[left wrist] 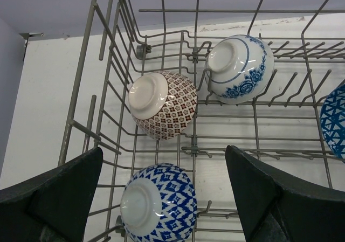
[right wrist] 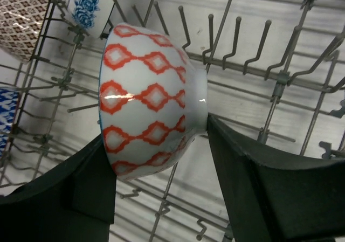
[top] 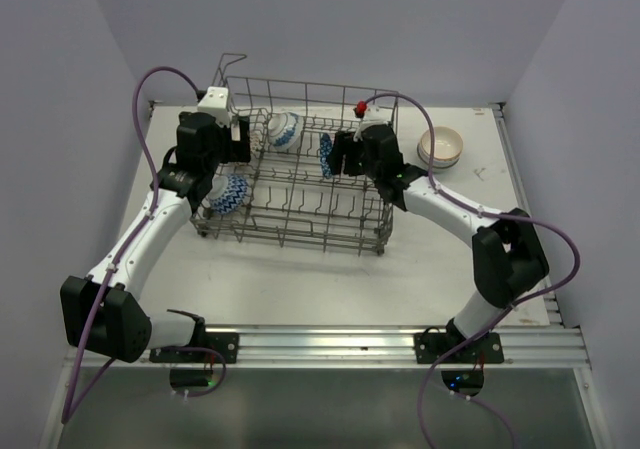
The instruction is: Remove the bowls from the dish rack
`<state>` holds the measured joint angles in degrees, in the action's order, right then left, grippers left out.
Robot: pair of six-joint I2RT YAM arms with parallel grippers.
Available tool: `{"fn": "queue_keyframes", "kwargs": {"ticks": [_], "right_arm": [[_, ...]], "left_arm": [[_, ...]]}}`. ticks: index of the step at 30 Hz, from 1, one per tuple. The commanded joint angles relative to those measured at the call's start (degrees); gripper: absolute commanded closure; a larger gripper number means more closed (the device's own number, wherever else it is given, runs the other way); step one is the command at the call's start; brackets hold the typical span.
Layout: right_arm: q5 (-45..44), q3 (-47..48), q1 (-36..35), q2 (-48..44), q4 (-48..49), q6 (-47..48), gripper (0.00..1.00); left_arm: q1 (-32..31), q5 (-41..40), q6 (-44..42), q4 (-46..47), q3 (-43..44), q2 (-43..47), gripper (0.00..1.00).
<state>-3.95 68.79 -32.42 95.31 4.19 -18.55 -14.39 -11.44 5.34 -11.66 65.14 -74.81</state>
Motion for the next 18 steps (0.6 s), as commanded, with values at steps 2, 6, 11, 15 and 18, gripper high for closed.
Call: {"fn": "queue_keyframes", "kwargs": {"ticks": [2,6,11,15,18], "right_arm": [[1.9,-1.1,-0.7,0.6,8.6,-14.4,1.00],[3.0,-2.1,-0.7,0.2,9.9,-17.0,1.00],[3.1,-5.7,-0.8,-2.9,14.0,-17.9,1.00],[3.2,-5.4,-0.8,-2.3,10.1,-17.8,0.95],[2.5,-6.0,-0.8,-2.2,8.0,-18.6,0.77]], "left_arm": [[-0.4,0.7,0.7,1.8,1.6,-0.2,0.00],[-0.4,0.6,0.6,1.7,1.6,-0.1,0.00],[-0.4,1.4,1.0,1.6,1.8,0.0,0.00],[-0.4,1.8,1.1,1.6,1.7,0.1,0.00],[-0.4,1.8,1.2,1.7,1.7,-0.1,0.00]]}}
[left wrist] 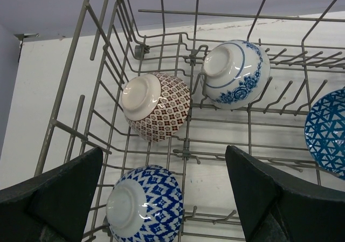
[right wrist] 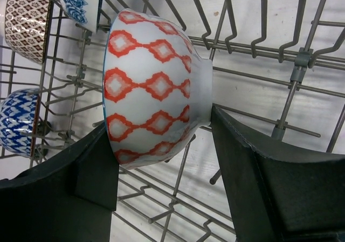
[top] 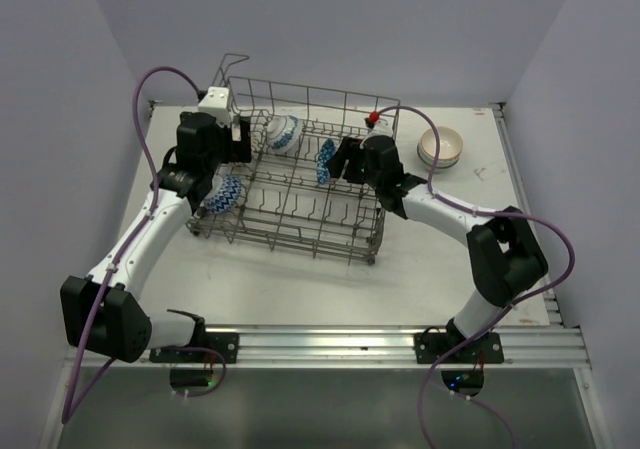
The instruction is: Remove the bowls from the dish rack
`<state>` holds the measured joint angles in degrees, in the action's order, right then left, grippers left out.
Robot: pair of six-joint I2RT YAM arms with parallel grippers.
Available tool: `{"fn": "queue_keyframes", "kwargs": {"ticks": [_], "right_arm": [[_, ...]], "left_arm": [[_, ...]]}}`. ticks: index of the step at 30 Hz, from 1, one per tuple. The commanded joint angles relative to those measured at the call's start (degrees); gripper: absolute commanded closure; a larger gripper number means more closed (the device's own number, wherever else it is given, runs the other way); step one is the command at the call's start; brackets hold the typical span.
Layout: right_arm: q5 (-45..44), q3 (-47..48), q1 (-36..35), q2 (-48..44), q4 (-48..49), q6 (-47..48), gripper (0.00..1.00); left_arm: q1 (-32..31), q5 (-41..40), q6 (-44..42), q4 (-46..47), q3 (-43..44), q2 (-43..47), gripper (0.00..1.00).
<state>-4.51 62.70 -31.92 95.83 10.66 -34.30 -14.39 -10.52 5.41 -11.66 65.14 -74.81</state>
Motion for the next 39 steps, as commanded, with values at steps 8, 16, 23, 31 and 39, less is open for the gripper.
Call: {"fn": "queue_keyframes", "kwargs": {"ticks": [8,16,23,31,39], "right_arm": [[-4.1,3.4,-1.2,-4.4,-10.5,0.5,0.20],[-5.9,9.9,-0.7,-3.1,-23.5,4.1,0.05],[-6.9,14.2,-0.4,0.7,-27.2,4.9,0.22],[-9.1,21.0,-0.5,8.4,-32.1,5.5,0.27],[-13.2,24.3,-0.4,12.2,-34.9,6.5,0.49]], "left_arm": [[-0.5,1.3,1.2,1.6,1.7,-0.4,0.00],[-0.5,1.5,1.3,1.6,1.7,-0.3,0.00],[-0.8,1.5,1.2,1.5,1.8,-0.3,0.00],[-1.0,1.0,0.9,1.5,1.8,-0.3,0.00],[-1.0,0.9,0.8,1.4,1.8,-0.2,0.00]]}}
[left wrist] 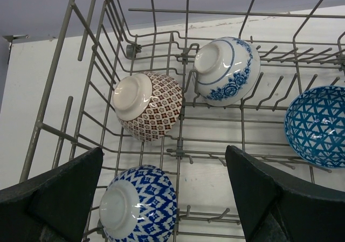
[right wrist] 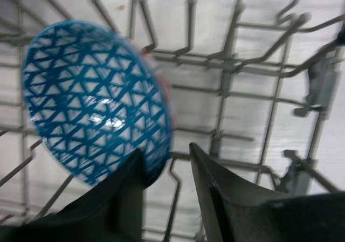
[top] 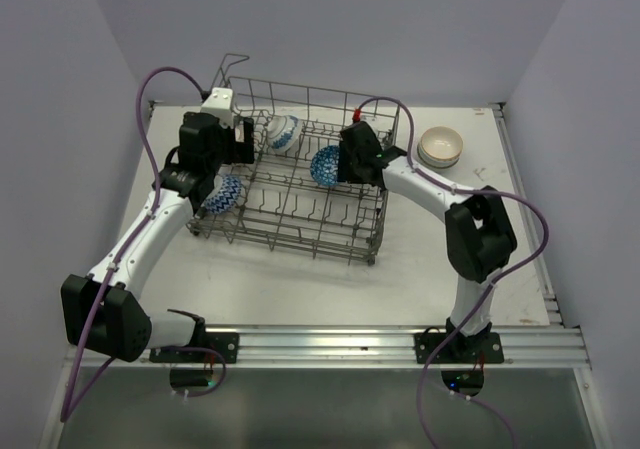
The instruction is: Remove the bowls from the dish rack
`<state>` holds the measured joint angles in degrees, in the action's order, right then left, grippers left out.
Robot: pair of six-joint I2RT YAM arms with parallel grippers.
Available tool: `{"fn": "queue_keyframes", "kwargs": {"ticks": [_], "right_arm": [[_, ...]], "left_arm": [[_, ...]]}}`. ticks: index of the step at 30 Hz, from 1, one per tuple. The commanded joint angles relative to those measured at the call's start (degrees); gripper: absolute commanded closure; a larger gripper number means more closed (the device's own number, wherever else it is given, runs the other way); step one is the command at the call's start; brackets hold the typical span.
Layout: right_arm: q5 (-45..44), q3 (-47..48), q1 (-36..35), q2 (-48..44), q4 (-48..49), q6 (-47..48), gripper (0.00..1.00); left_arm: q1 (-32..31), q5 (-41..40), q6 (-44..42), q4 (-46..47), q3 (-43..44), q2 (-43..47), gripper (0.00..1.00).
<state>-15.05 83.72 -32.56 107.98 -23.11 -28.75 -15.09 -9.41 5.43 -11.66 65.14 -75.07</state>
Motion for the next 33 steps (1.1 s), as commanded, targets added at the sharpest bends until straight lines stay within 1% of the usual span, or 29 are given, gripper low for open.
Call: {"fn": "queue_keyframes", "kwargs": {"ticks": [1,3,4,6,7,9,16,18,22,29,31,32,33], "right_arm": [[-1.8,3.3,0.1,0.0,-0.9,0.9,0.62],[-1.0,3.5,0.2,0.0,-0.2,0.8,0.72],[-0.3,3.8,0.2,0.1,-0.3,0.7,0.78],[0.5,4.4,0.2,0.1,-0.5,0.7,0.87],[0.7,5.0,0.1,0.1,-0.7,0.7,0.93],[1.4,5.2,0.2,-0.1,-0.7,0.6,1.00],[7.0,5.4,1.7,-1.0,-0.4,-0.9,1.00],[9.5,4.6,2.0,-2.6,1.2,-1.1,1.00],[11.6,2.9,2.6,-5.0,2.8,-1.2,1.00],[13.3,3.7,2.7,-1.6,-0.5,0.5,1.00],[14.1,3.6,2.7,0.3,-1.1,0.7,0.98],[14.2,3.6,2.6,0.9,-1.1,0.7,0.96],[14.3,3.7,2.6,1.5,-1.5,0.7,0.90]], "left_arm": [[-0.3,-0.3,0.9,1.5,1.8,0.0,0.00],[-0.3,-0.3,0.9,1.4,1.9,0.0,0.00],[-0.3,-0.3,0.9,1.3,1.9,0.1,0.00],[-0.3,-0.3,0.8,1.4,1.9,0.1,0.00],[-0.3,-0.3,0.8,1.4,1.9,0.1,0.00],[-0.3,-0.3,0.8,1.3,1.8,0.1,0.00],[-0.3,-0.3,0.9,1.4,1.8,0.0,0.00],[-0.3,-0.3,0.8,1.4,1.8,0.0,0.00],[-0.3,-0.3,0.9,1.4,1.9,0.1,0.00],[-0.4,-0.3,1.0,1.3,1.9,0.2,0.00],[-0.4,-0.3,1.0,1.5,1.8,0.1,0.00],[-0.4,-0.3,1.0,1.4,1.8,0.1,0.00],[-0.4,-0.3,1.0,1.3,1.8,0.0,0.00]]}}
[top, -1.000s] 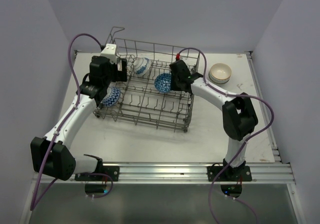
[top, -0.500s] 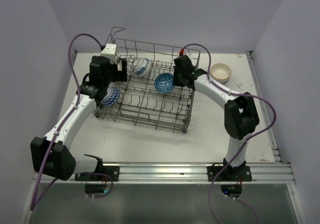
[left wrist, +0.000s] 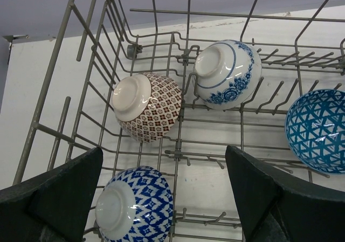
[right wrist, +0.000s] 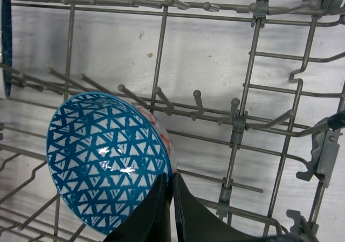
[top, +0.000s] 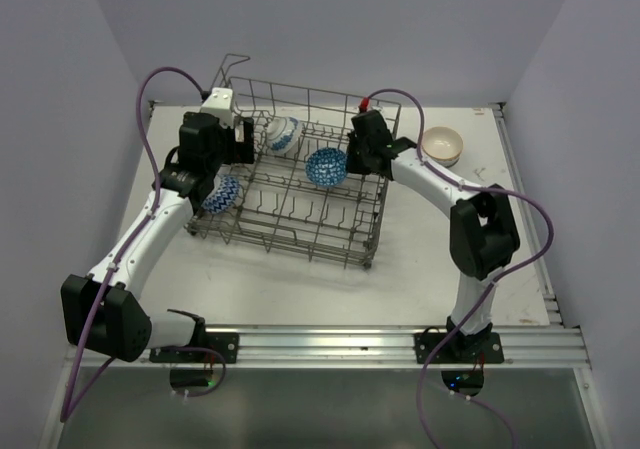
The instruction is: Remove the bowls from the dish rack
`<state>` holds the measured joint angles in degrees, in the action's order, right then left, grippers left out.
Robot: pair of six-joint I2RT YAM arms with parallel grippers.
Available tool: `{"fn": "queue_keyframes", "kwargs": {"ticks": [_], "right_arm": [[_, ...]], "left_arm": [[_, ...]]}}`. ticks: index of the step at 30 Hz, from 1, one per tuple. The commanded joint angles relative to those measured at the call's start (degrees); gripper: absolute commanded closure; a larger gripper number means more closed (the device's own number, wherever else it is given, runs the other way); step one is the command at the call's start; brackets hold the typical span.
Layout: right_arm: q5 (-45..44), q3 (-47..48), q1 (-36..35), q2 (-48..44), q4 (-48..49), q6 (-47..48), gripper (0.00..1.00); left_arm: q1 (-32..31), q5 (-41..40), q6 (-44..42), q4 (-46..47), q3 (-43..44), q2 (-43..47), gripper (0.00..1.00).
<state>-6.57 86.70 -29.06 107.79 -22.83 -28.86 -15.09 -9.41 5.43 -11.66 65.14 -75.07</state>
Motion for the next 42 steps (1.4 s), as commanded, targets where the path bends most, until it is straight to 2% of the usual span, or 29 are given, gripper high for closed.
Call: {"fn": "queue_keyframes", "kwargs": {"ticks": [1,2,3,4,6,10,11,12,15,22,31,38,42], "right_arm": [[6.1,0.8,-0.8,2.1,-1.7,0.8,0.89],[6.4,0.8,-0.8,2.5,-1.7,0.9,0.87],[6.4,0.8,-0.8,3.1,-1.9,0.9,0.76],[6.4,1.2,-0.8,3.4,-2.0,0.9,0.73],[6.3,2.2,-0.8,4.5,-2.7,1.1,0.69],[6.3,4.2,-0.9,6.1,-4.2,1.6,0.67],[6.3,4.4,-0.8,6.3,-4.4,1.6,0.69],[6.3,4.6,-0.8,6.4,-4.5,1.6,0.83],[6.3,4.0,-0.8,5.4,-3.6,1.0,1.00],[11.4,4.6,-0.7,0.3,-0.2,-1.2,1.00],[23.7,-0.7,2.9,-6.6,11.7,-8.0,1.00],[16.7,-4.5,8.3,-15.1,14.8,-6.7,1.00],[12.1,-6.3,15.2,-20.3,15.1,-7.3,1.00]], "left_arm": [[-0.4,-0.3,0.9,1.3,1.8,0.0,0.00],[-0.4,-0.1,0.9,1.4,1.8,0.0,0.00],[-0.4,-0.1,1.0,1.3,1.9,0.0,0.00],[-0.4,-0.1,0.9,1.4,1.9,0.1,0.00],[-0.4,-0.2,1.0,1.2,2.0,0.0,0.00],[-0.4,-0.3,0.9,1.3,2.0,0.1,0.00],[-0.4,-0.3,0.8,1.2,2.0,0.1,0.00],[-0.4,-0.3,0.8,1.2,2.0,0.2,0.00],[-0.4,-0.4,0.8,1.2,1.8,0.1,0.00],[-0.4,-0.3,0.8,1.3,1.9,0.1,0.00],[-0.4,-0.5,0.8,1.2,1.9,0.1,0.00],[-0.4,-0.8,0.7,1.2,2.0,0.1,0.00],[-0.4,-0.8,0.6,1.1,2.1,0.2,0.00]]}}
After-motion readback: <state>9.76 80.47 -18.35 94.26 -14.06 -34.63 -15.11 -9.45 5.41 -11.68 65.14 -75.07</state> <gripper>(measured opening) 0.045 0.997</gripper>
